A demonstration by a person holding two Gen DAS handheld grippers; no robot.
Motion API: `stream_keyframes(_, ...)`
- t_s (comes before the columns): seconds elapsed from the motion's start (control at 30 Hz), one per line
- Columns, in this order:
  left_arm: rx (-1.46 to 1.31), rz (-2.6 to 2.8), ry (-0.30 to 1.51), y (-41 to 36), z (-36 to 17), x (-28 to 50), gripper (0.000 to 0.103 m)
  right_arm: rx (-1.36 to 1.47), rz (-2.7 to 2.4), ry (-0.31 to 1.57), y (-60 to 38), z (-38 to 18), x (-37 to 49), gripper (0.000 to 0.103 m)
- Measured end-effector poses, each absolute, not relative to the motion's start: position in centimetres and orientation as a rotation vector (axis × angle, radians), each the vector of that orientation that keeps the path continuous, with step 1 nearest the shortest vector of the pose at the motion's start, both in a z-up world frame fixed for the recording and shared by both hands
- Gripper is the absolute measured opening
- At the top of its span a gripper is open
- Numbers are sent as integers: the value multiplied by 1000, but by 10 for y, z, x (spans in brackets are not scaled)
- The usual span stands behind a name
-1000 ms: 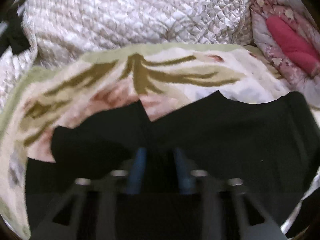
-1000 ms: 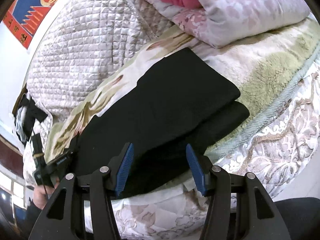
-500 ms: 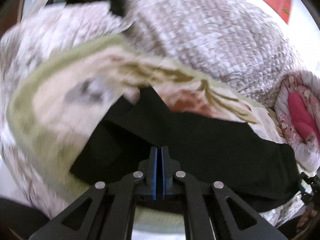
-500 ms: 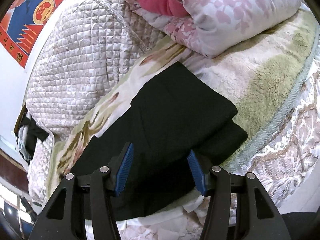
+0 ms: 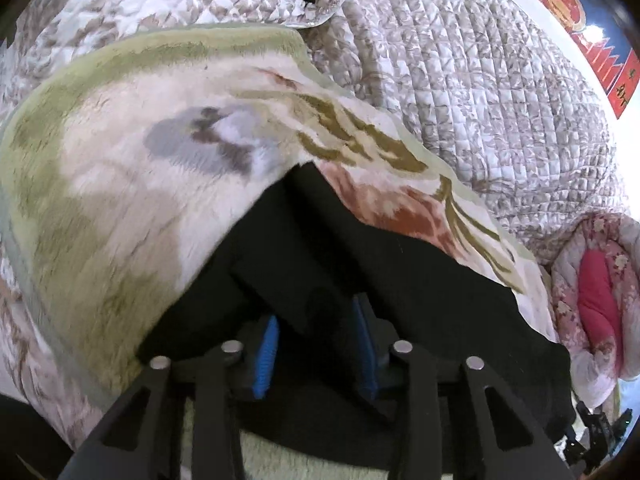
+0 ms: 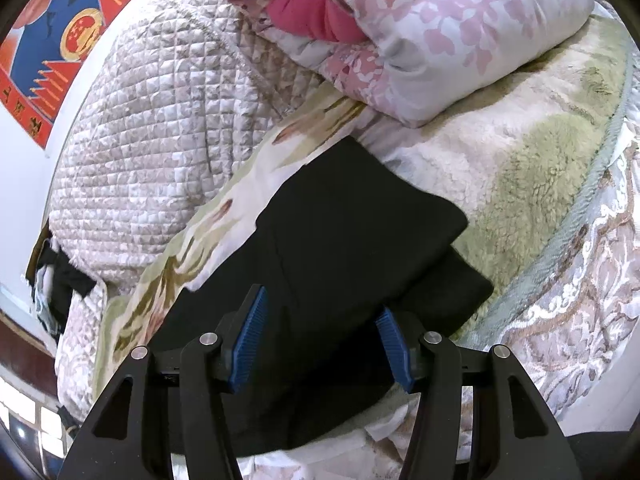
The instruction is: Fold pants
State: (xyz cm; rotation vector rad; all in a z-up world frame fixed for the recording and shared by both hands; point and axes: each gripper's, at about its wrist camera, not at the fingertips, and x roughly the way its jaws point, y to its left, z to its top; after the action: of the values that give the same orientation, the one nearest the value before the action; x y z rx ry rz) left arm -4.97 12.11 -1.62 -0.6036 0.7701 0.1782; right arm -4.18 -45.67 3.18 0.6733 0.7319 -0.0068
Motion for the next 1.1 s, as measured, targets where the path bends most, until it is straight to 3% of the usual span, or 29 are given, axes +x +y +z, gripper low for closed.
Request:
stream_keyframes(0.07,-571,200,782,120,-17,-44,5,679,-51,720,-461,32,-40,53)
stream_keyframes(0.13,-591,206,788,123,-17,-44,5,703,-68,719,-468,29,-36,34)
stream_keyframes(0.17,-591,208,782,124,-15,-46,4,707,-77,725,-470,28,-34,13)
stream_keyframes(0.2,-583,214,770,124,-11,-50,4,714,-79,734,-473,26,-31,11)
stream_keyframes(0.43,-485,239,662,119,29,-83,4,693,-19,680,-472,48,-51,9)
stream_keyframes(0.6,-510,277,783,125,-1,-80,4,745,-84,779,-481,21,-47,9)
stream_keyframes(0.97,-447,277,733,118,13,-95,4,695,-87,756,-476,33,-53,9)
stream_keyframes(1.1,-451,304,828,121,-5,-88,5,714,-116,816,-480,23,-49,12)
